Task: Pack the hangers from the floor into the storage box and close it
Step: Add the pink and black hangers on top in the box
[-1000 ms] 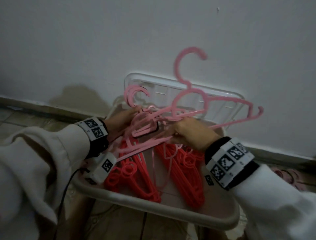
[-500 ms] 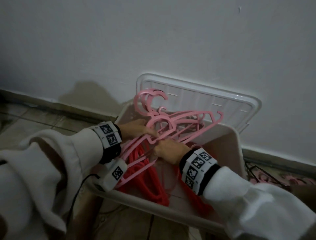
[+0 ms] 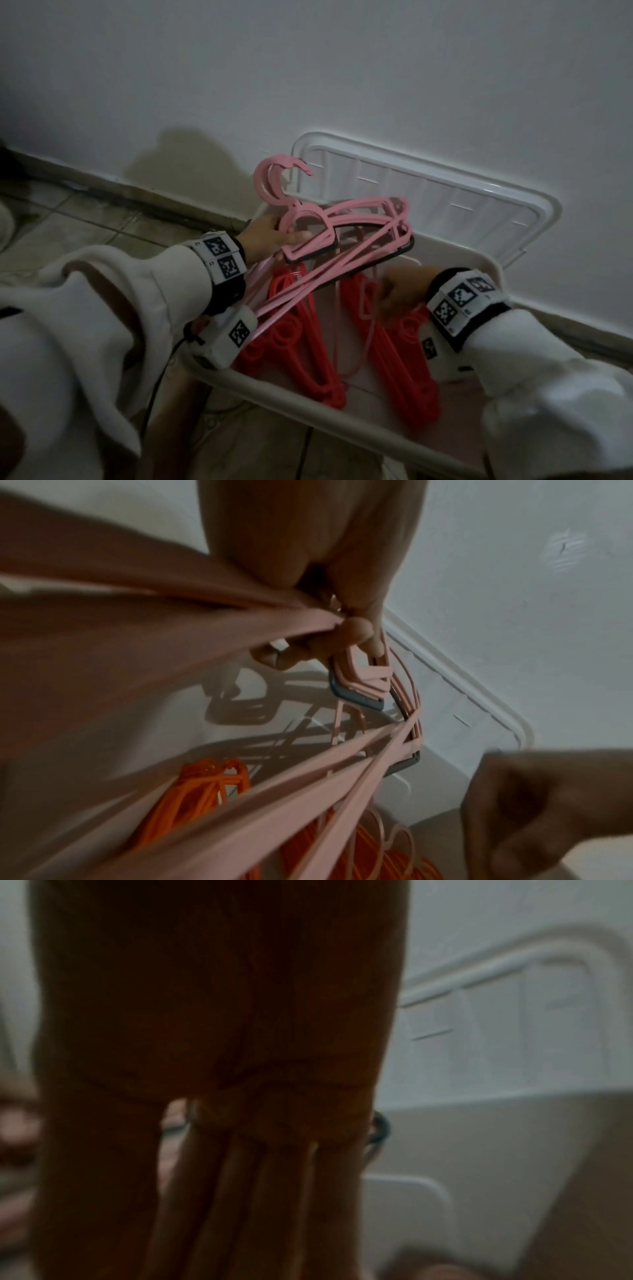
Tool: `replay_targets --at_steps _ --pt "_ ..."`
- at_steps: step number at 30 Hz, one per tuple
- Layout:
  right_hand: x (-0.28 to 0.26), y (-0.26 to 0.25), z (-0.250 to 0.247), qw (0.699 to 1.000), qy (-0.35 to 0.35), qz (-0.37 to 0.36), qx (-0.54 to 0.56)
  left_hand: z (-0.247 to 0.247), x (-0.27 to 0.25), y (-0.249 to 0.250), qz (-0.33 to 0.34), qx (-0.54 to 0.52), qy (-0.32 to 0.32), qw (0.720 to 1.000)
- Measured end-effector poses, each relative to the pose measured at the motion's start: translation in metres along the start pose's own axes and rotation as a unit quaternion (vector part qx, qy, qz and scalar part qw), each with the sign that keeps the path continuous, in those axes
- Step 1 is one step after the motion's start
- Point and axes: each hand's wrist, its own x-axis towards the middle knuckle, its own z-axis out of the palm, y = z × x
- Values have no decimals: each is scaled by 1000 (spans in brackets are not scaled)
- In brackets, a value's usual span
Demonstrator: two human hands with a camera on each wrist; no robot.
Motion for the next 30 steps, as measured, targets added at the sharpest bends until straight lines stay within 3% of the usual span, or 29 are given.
replay_targets --at_steps 2,6,8,10,13,16,21,26,30 --pt "9 27 10 991 30 93 -94 1 -3 4 -1 -3 11 1000" --pt "46 65 28 985 117 130 -4 3 -5 10 -23 -2 33 999" --pt "60 71 32 970 140 185 76 5 -6 12 -24 -3 32 999" --pt "63 68 39 940 117 248 203 5 -7 13 -25 6 29 999" --pt "66 65 47 889 105 266 358 5 -6 13 -48 21 18 998" --pt "74 62 49 858 138 272 414 5 -2 10 -80 26 23 996" --pt "86 67 57 857 193 263 400 8 -1 8 -92 27 24 995" --pt "94 57 65 887 194 237 346 12 -3 9 -79 14 34 996" --pt "100 54 65 886 284 200 308 8 -4 9 -87 15 33 996"
